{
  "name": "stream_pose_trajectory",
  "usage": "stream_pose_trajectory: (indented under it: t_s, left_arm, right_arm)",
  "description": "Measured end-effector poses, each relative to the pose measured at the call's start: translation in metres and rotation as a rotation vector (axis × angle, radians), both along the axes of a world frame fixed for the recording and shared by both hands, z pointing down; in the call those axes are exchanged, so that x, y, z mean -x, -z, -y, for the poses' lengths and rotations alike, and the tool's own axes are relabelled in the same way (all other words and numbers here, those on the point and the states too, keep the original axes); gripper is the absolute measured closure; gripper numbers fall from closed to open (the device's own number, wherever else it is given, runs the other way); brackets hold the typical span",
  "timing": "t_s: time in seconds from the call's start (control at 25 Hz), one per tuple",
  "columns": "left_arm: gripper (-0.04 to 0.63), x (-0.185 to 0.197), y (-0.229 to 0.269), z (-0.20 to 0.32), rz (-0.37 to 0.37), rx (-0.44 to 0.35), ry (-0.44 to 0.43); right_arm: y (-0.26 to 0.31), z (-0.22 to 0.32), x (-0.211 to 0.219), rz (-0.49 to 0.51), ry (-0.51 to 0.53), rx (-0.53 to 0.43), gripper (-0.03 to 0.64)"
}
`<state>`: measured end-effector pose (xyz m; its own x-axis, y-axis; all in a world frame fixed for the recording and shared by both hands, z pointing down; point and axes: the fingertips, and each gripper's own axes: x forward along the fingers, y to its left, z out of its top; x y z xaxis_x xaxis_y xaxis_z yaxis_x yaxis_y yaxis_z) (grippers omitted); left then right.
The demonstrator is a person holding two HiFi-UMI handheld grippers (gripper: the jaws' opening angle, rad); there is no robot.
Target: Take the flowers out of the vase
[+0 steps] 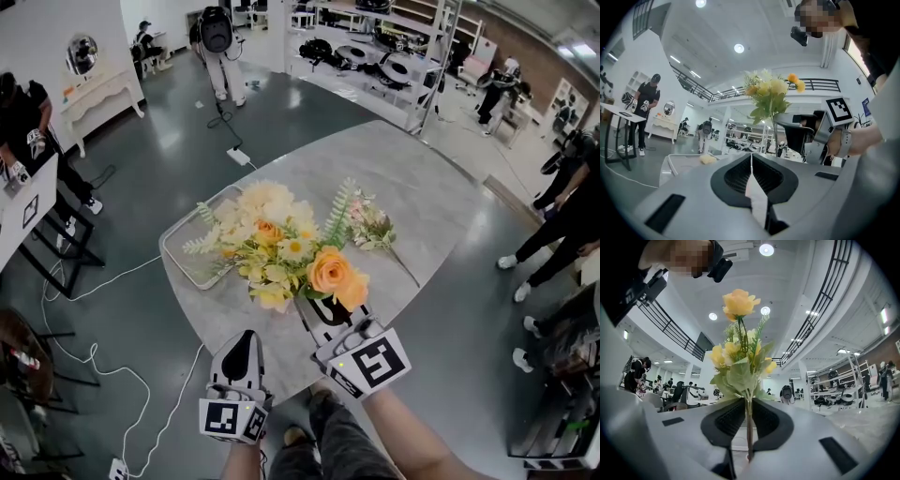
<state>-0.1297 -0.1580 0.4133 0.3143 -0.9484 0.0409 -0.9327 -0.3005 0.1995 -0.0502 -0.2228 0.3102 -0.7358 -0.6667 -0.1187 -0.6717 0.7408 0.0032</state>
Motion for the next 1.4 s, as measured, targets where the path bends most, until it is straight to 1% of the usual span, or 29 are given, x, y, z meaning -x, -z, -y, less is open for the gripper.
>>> stream_pose_trajectory:
  t_s: [0.2, 0.36, 0.6, 0.84, 1.0, 1.24, 1.4]
  left_arm:
    - [0.574, -0.004, -0.009, -0.029, 0.000, -0.017, -0.017]
    - [0.574, 0.000, 0.006, -0.032, 0.002, -0.012, -0.028]
    - [0.574, 0.004, 0.020, -0.038, 0.000, -0.026, -0.052]
    - [0.574, 0.004, 0.028, -0.049, -0.005, -0.030, -0.086]
    - [0.574, 0.006, 0.040, -0.046, -0.010, -0.021, -0.100]
    - [0.574, 0.007, 0.044, -0.052, -0.011, -0.028, -0.104]
    - [0.574, -0.009, 0.052, -0.070, -0.013, -0.030, -0.086]
  right_arm:
    - [-0.014, -0.034, -0.011, 0.008, -0.025, -0.004, 0.558]
    - [-0.003, -0.041, -0.015, 0.017, -0.050, 0.004, 0.557]
    - [0.006, -0.051, -0.016, 0.025, -0.083, 0.002, 0.558]
    - [0.010, -0.069, -0.021, 0.026, -0.117, -0.002, 0.558]
    - [0.018, -0.069, -0.022, 0.028, -0.135, 0.011, 0.558]
    - [0.014, -0.080, -0.026, 0.038, -0.146, 0.025, 0.557]
    - [0.021, -0.099, -0.045, 0.045, -0.136, 0.026, 0.558]
